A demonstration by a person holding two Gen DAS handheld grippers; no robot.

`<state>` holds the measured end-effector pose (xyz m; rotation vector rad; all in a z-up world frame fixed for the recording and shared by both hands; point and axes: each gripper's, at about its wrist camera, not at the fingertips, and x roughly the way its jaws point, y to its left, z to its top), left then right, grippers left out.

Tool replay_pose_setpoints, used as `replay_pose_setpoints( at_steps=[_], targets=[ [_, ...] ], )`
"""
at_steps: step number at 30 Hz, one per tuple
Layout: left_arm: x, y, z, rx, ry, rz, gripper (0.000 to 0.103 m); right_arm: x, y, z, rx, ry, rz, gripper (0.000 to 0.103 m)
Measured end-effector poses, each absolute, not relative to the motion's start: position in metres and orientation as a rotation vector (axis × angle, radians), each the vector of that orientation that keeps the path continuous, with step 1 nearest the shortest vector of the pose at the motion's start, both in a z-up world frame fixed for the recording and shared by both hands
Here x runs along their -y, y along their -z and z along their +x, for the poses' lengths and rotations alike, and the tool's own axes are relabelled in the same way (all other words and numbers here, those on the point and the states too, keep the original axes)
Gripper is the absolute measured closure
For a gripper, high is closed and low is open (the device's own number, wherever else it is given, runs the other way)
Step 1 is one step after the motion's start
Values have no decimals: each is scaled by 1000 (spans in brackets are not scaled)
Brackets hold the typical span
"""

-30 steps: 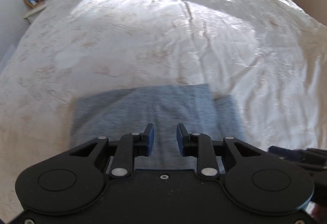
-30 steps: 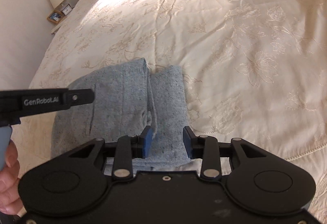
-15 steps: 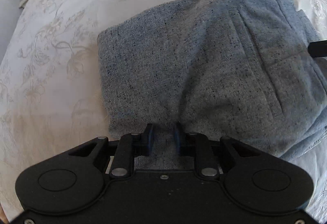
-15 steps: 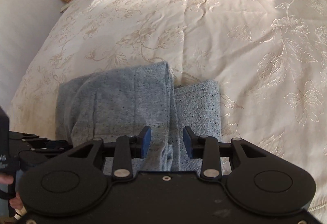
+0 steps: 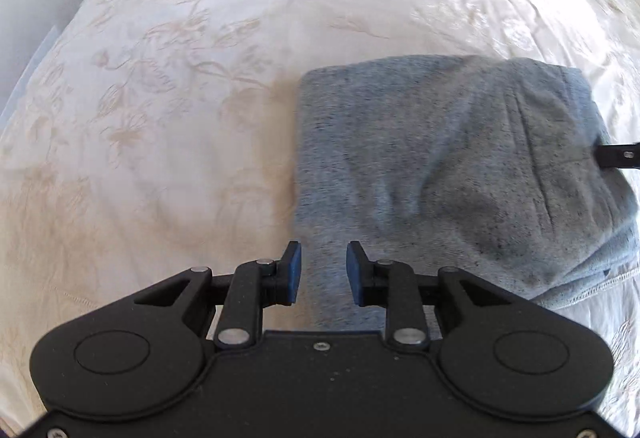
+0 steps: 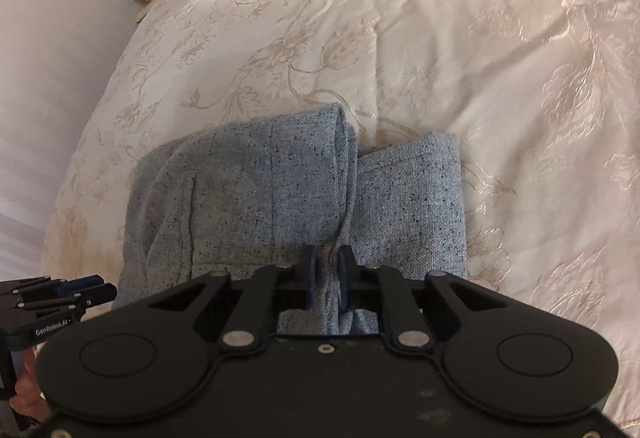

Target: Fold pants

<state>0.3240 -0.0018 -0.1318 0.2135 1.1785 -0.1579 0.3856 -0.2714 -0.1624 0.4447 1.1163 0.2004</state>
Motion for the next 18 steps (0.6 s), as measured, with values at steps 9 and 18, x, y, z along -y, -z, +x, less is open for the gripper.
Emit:
replay_pose_setpoints(
  at_steps=[9,18],
  targets=[
    [-19,122,336,-1180,153,93,67,315,108,347,-1028,-79,377,101],
    [-3,122,332,-1178,179,131,67,282,150,372,-1077,-217,421,63]
  ],
)
